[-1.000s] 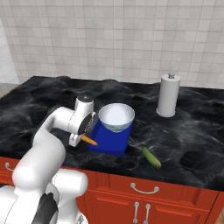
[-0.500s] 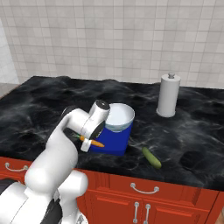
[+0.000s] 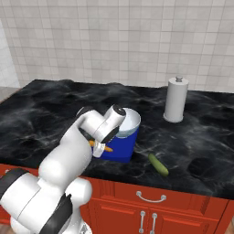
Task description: Place the two vegetables and bowl onto the tray for setting up a vegetable dip station.
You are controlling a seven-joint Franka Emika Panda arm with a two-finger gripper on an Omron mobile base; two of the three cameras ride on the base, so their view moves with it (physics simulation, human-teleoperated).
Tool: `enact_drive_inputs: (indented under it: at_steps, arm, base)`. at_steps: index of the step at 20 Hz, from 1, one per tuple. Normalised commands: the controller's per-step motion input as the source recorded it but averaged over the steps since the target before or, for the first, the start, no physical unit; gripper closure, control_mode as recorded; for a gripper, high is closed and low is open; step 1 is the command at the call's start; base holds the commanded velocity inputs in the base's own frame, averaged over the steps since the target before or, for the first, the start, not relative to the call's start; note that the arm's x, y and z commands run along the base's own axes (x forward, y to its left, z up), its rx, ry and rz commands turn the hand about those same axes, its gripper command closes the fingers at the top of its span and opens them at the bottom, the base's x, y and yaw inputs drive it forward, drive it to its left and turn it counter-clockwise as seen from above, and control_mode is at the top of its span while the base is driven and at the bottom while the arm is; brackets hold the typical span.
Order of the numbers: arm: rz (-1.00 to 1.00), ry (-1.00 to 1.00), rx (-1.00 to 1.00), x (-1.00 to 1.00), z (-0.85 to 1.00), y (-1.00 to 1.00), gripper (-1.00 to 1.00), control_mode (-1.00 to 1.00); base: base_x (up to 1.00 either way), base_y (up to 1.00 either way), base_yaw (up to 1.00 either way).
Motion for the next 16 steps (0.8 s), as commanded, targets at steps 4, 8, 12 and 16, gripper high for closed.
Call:
enact_drive_inputs:
  at_steps: [4, 8, 12, 16]
  arm:
    - [0.02, 0.00, 0.05, 0.24, 0.00, -0.05, 1.00, -1.00]
    - [0.00, 0.00, 0.04, 0.18, 0.00, -0.07, 1.00, -1.00]
    - [0.00, 0.00, 0.04, 0.13, -0.03, -0.11, 1.00, -1.00]
    - [0.00, 0.00, 0.02, 0.13, -0.06, -0.10, 1.00, -1.00]
  base:
    - [0.00, 0.00, 0.00]
    - [0.00, 0.00, 0.00]
    - [0.00, 0.00, 0.00]
    - [0.00, 0.00, 0.00]
